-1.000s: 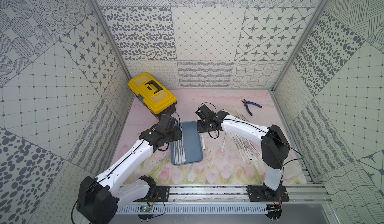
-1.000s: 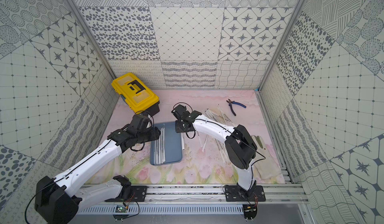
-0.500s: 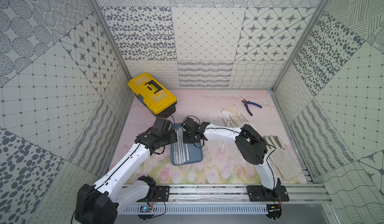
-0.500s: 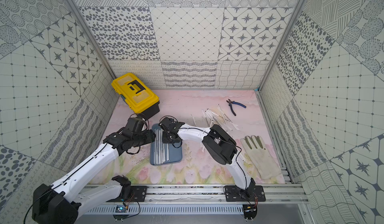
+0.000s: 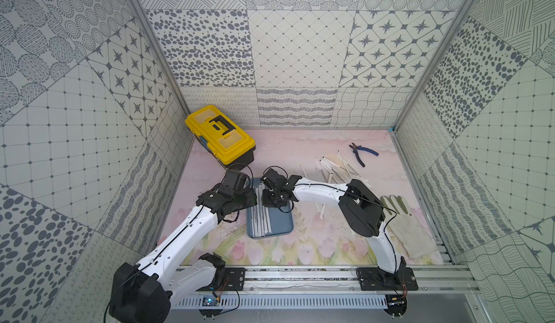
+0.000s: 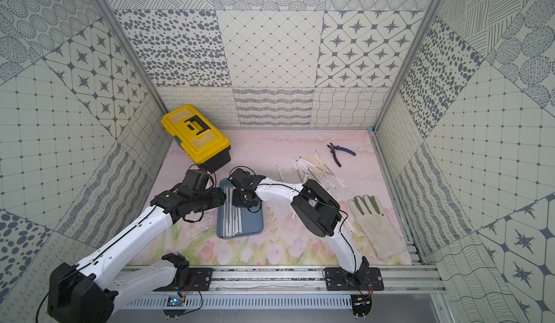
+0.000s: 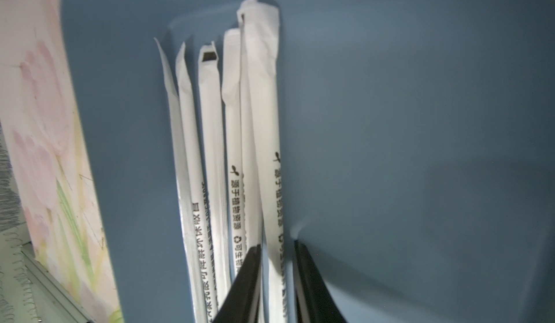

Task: Put the straws into the storage box
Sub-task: Place the straw in the storage box, then pick up the straw from the center of the board.

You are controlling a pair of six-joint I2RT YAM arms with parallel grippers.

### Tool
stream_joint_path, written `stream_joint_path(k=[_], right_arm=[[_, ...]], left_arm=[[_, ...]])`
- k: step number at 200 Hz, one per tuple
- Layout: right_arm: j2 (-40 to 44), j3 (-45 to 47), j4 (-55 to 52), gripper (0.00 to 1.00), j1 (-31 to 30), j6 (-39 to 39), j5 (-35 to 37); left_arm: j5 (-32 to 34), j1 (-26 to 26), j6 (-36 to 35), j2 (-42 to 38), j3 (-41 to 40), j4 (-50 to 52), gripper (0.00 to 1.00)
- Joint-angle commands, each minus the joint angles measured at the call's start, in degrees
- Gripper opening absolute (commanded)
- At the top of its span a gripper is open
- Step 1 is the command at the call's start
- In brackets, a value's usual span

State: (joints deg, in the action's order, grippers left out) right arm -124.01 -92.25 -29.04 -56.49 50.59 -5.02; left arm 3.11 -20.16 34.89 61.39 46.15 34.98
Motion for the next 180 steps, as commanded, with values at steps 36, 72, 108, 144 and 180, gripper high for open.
stream_joint_path(k=[36,72,108,144,180], right_arm=[[20.4,13.9,-2.5,0.34,9.0,-3.6,1.7],[15.5,10.5,-13.0,0.45,18.9,-18.1,9.9],[9.3,5.9,-13.4,0.45,20.2,-22.1,13.5],[5.5,4.6,-11.7,0.4,20.0,-21.2,13.1],[3.7,5.9,-10.9,0.25,19.5,-20.8,14.8]], left_arm=[[-2.6,-2.3,-1.8,2.8,4.5,-1.4,0.59],[-2.3,-12.4,-1.6,11.0,8.2,-5.8,0.6],[-2.5,-18.7,-0.9,17.9,11.4,-7.0,0.6],[-2.0,-18.9,-0.6,17.9,10.1,-7.3,0.6],[-0.3,-18.8,-1.1,16.9,9.4,-6.7,0.6]])
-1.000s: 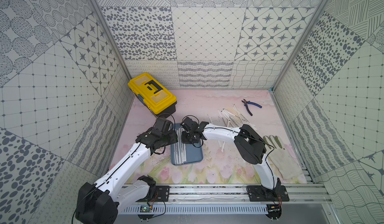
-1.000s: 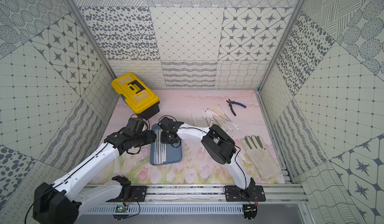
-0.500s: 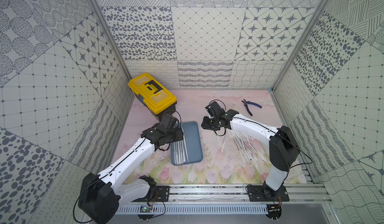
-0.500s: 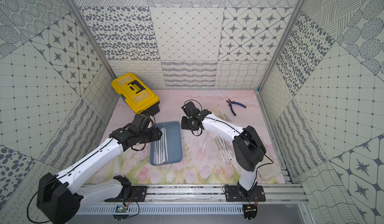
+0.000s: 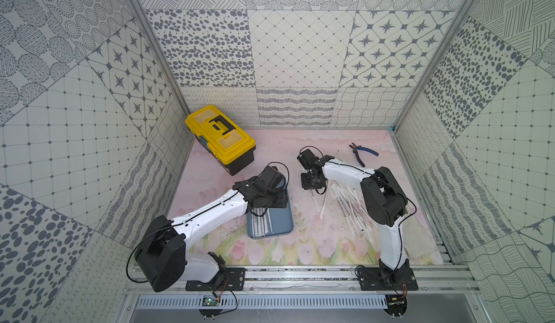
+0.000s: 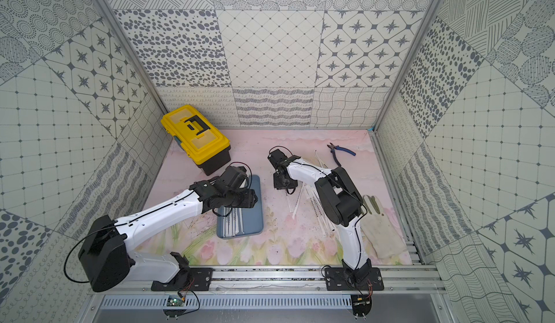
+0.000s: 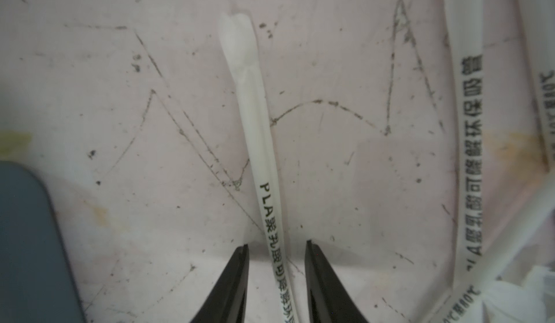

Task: Put the straws into the storage box
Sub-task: Pick up the straw from the center of the board, then place the straw in the storage box.

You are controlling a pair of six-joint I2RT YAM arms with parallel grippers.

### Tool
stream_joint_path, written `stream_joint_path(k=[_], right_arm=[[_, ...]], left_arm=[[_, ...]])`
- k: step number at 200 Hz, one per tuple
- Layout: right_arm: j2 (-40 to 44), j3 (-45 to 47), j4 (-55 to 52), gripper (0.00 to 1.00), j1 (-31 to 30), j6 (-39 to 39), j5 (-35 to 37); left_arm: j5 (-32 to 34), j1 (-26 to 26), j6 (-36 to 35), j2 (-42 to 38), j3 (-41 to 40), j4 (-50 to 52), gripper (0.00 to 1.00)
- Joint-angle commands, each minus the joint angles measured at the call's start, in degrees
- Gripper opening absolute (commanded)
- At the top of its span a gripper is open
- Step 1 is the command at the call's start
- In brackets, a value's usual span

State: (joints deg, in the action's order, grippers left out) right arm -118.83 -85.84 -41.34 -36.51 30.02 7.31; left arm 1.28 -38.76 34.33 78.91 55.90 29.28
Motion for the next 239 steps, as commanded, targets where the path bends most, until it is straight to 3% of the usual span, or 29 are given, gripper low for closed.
stream_joint_path(k=[1,32,76,106,129,174,239], right_arm=[[-1.5,-0.4,1.4,0.25,-0.5,-0.2,2.5],[-0.3,1.0,2.5,0.12,-0.8,-0.1,4.4],[8.6,-0.1,3.1,0.07,-4.5,0.8,4.7],[14.3,-1.4,2.1,0.07,-11.8,6.4,2.5],[15.9,1.9,8.2,0.07,-18.3,14.4,-0.1],[8.6,2.6,17.9,0.07,-22.2,21.4,-6.8],[0.6,-0.2,15.6,0.07,-21.9,23.0,-11.6]], left_arm=[[1.7,-0.2,-0.6,-0.6,-0.4,-0.9,0.6],[3.8,1.4,-1.6,-3.0,-1.3,-0.5,0.6],[5.6,7.5,-4.3,-8.8,-1.8,3.6,0.6],[8.6,12.9,-4.3,-16.4,-4.6,6.7,0.61],[8.1,18.0,-2.9,-21.0,-7.1,9.2,0.61],[5.1,20.7,-0.5,-22.5,-10.0,10.1,0.61],[-1.1,20.7,3.2,-21.0,-13.3,5.5,0.6]])
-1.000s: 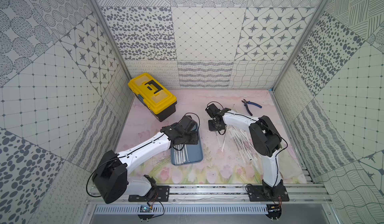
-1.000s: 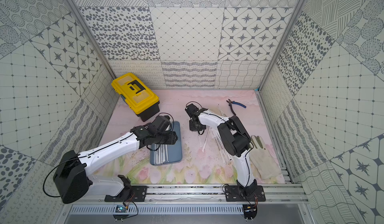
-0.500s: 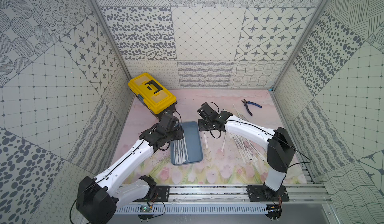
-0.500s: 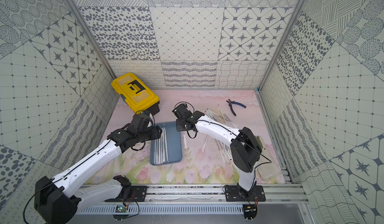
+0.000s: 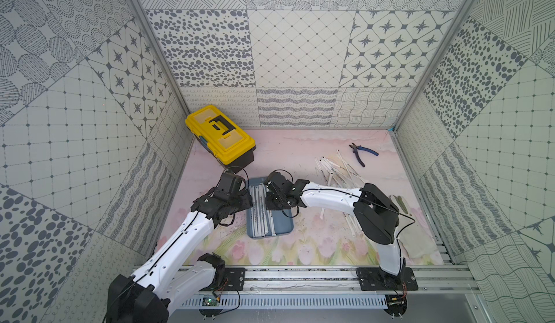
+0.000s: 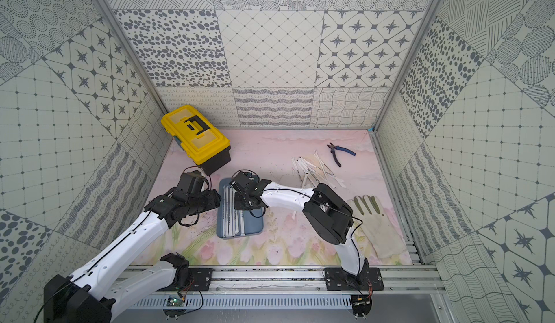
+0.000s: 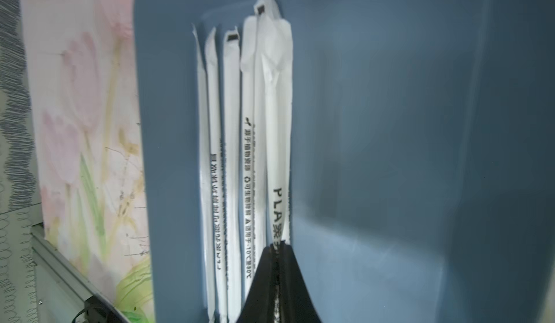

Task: Put the straws into the storage box
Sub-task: Place the straw in the storage box.

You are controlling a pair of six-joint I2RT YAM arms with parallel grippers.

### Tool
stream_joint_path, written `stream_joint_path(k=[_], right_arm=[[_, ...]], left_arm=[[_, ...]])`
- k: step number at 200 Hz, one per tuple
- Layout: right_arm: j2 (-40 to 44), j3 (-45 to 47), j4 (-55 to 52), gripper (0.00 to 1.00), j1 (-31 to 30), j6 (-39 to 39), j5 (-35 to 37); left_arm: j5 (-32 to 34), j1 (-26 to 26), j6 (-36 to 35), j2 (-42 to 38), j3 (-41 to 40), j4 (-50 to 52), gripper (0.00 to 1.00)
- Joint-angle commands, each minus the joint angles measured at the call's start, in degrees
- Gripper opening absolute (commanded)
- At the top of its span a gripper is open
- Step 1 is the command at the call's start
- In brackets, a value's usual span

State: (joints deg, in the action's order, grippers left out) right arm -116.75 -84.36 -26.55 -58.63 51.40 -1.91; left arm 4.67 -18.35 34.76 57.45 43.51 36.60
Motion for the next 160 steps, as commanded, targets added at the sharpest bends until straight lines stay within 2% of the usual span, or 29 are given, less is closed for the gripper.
stream_joint_path(k=[1,102,160], right_arm=[[-1.6,-1.8,0.6,0.07,0.2,1.7,-2.4],[-5.3,-4.2,-1.3,0.08,2.6,-1.7,-2.2],[-7.4,-6.4,-1.1,0.14,2.5,-0.6,-2.1]], left_arm=[[-4.5,0.2,2.8,0.5,-0.9,-1.9,0.6],[-6.6,-1.3,3.6,2.4,-0.9,-4.2,0.59],[-6.2,-2.7,3.8,3.7,-0.4,-4.5,0.58]])
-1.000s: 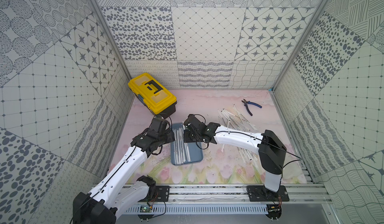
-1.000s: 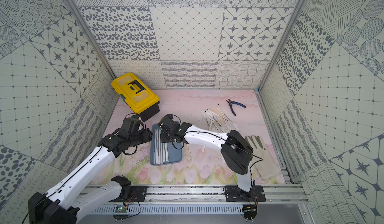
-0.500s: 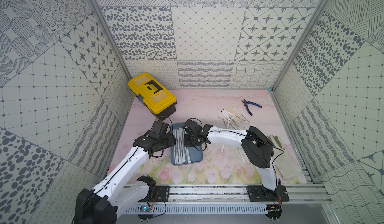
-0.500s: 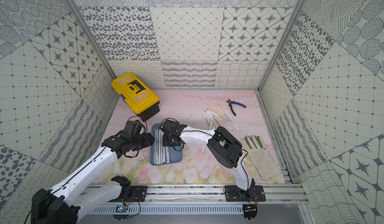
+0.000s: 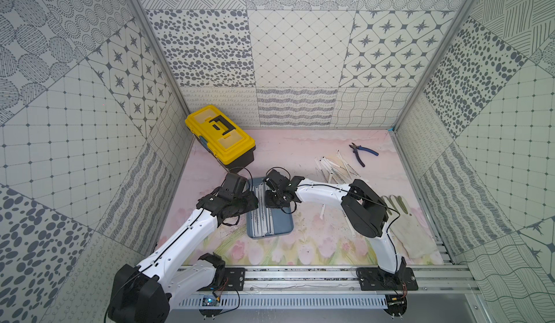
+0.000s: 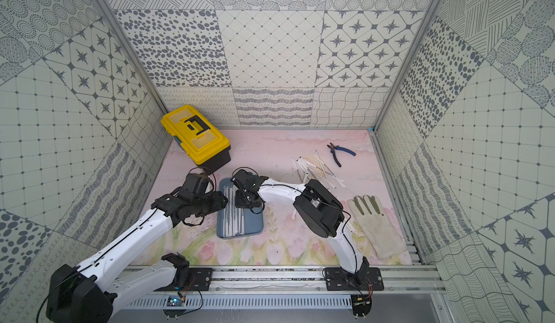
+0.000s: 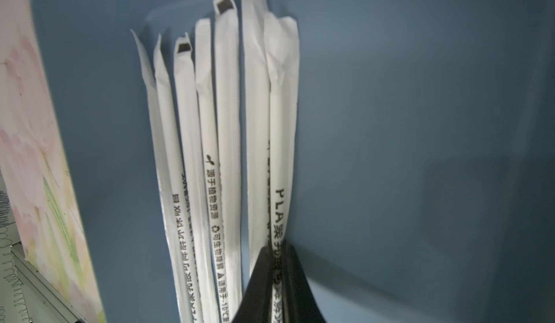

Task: Put the straws into the storage box
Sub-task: Place the straw in the storage box, then pick up the straw from the center of the board.

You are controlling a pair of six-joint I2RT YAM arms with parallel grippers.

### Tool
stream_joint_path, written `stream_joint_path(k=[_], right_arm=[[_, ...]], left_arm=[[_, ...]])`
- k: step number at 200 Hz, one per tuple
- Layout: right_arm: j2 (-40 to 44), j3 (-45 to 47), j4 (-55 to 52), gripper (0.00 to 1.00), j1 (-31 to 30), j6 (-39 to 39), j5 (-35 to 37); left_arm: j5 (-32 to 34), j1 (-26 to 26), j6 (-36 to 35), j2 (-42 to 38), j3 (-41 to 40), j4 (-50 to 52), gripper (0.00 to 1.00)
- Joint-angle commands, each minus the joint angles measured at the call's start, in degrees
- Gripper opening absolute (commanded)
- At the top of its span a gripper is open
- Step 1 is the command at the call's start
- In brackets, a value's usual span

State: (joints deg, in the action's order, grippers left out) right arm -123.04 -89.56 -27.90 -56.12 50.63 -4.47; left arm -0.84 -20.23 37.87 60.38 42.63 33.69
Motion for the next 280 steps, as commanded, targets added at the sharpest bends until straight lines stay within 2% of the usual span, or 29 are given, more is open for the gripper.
stream_joint_path(k=[1,25,58,83,110,125,146,170,238,261,280], right_arm=[[-1.1,-1.2,0.2,0.15,0.0,0.2,0.4],[3.2,-0.1,-1.0,0.28,0.0,0.6,0.2],[15.6,7.3,-1.7,0.33,2.5,1.6,0.3],[23.0,16.3,-5.9,0.36,9.3,-1.4,6.2],[24.0,20.1,-12.1,0.43,16.1,-7.7,17.8],[23.7,21.0,-12.1,0.44,18.3,-8.3,20.3],[21.2,21.5,-9.6,0.42,20.3,-8.7,18.9],[18.4,21.8,-7.5,0.37,21.2,-8.4,18.9],[16.0,24.0,-4.9,0.23,22.6,-7.7,17.7],[18.2,24.7,-4.3,0.14,22.2,-7.5,17.2],[21.9,23.5,-5.5,0.11,19.6,-7.8,16.7]], left_arm=[[-0.7,-0.8,0.6,0.8,0.6,-1.5,0.59],[0.0,-1.4,0.0,0.8,1.9,-0.4,0.58],[2.6,-4.3,-2.3,2.4,6.3,1.5,0.58],[6.1,-12.6,-4.6,6.2,8.8,-0.2,0.59],[6.0,-20.8,-4.3,12.8,10.3,-4.3,0.59],[8.8,-24.8,-5.3,17.1,12.8,-4.0,0.59],[13.9,-27.8,-7.0,22.6,16.5,-1.5,0.6],[14.6,-27.8,-7.6,25.0,17.7,-1.0,0.6],[14.2,-27.8,-7.6,25.4,17.2,-1.7,0.6],[15.4,-27.1,-7.7,23.9,16.8,-0.9,0.6],[16.1,-24.6,-8.0,20.6,15.7,0.7,0.6]])
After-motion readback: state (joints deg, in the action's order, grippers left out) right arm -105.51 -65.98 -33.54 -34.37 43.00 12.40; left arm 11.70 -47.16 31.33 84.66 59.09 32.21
